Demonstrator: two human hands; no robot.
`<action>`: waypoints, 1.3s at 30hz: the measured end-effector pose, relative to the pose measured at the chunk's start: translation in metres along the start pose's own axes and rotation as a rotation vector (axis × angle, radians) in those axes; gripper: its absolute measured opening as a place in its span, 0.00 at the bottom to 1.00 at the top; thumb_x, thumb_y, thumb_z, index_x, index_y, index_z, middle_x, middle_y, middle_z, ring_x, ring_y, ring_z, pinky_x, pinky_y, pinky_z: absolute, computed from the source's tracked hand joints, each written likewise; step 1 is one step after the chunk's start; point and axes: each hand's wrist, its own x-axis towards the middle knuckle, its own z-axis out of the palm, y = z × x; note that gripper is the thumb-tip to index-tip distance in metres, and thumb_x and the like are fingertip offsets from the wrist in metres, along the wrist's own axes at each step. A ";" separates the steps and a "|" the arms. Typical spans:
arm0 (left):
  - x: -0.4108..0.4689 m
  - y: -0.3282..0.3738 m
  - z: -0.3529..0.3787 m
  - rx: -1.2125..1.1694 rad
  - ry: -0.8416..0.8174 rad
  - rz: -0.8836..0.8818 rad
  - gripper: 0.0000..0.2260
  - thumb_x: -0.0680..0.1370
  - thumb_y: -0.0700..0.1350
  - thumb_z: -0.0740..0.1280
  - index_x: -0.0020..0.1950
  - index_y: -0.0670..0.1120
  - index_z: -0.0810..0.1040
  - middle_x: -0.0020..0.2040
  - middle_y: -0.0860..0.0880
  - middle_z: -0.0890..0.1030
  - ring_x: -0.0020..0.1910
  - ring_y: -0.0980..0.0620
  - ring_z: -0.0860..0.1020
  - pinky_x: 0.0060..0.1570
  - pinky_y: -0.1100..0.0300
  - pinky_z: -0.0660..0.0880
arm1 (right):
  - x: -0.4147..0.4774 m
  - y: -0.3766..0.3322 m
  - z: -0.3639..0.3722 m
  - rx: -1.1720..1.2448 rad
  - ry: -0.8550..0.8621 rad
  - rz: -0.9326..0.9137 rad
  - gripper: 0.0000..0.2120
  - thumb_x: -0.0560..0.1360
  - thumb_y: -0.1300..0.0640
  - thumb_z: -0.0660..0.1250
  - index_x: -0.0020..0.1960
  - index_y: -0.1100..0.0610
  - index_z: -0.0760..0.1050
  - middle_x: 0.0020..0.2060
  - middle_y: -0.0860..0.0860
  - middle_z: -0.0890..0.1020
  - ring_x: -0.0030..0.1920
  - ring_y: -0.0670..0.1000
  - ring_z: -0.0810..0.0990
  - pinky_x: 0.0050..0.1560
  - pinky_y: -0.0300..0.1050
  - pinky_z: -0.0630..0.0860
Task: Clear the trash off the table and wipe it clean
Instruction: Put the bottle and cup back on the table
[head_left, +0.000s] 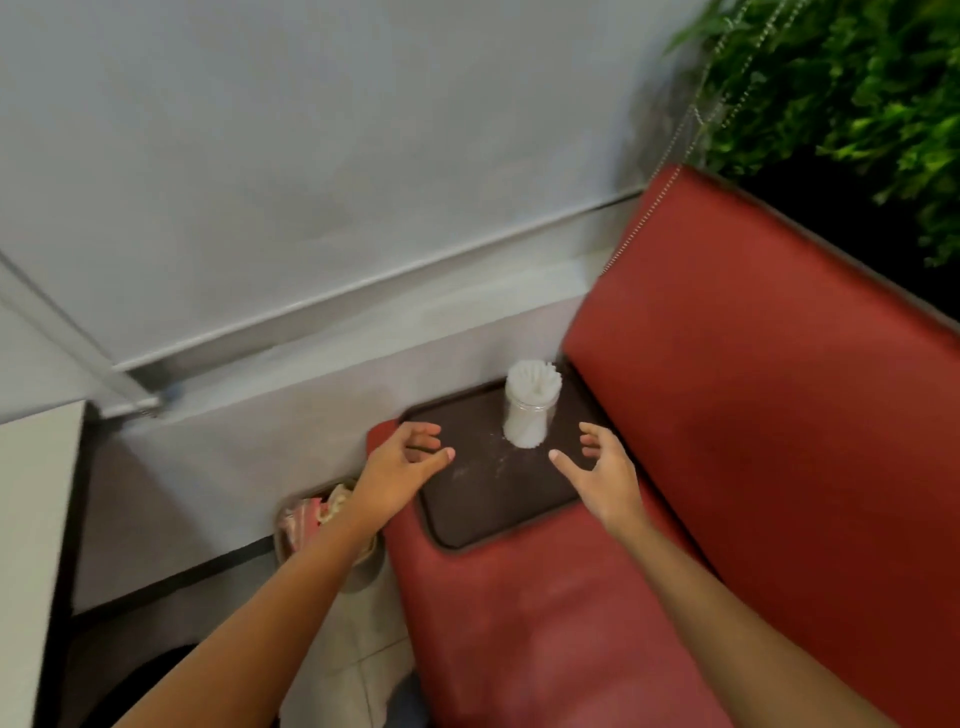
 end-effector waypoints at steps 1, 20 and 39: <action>0.016 0.000 0.004 0.016 -0.027 -0.004 0.12 0.72 0.42 0.72 0.51 0.51 0.74 0.45 0.52 0.78 0.40 0.59 0.75 0.41 0.72 0.70 | 0.010 0.004 -0.001 -0.003 0.012 0.026 0.28 0.70 0.53 0.72 0.66 0.58 0.68 0.59 0.53 0.74 0.60 0.49 0.73 0.61 0.43 0.69; 0.243 -0.068 0.082 0.217 -0.455 -0.111 0.39 0.67 0.50 0.76 0.73 0.48 0.60 0.70 0.50 0.66 0.67 0.53 0.66 0.63 0.61 0.64 | 0.172 0.102 0.082 0.072 -0.157 0.441 0.54 0.63 0.54 0.78 0.76 0.52 0.45 0.74 0.52 0.59 0.72 0.51 0.60 0.70 0.47 0.61; 0.301 -0.097 0.151 0.112 -0.761 0.020 0.53 0.59 0.42 0.82 0.74 0.50 0.53 0.68 0.60 0.66 0.66 0.67 0.66 0.64 0.70 0.65 | 0.221 0.146 0.131 0.075 -0.156 0.366 0.46 0.56 0.52 0.82 0.68 0.54 0.63 0.62 0.48 0.74 0.62 0.48 0.72 0.56 0.40 0.69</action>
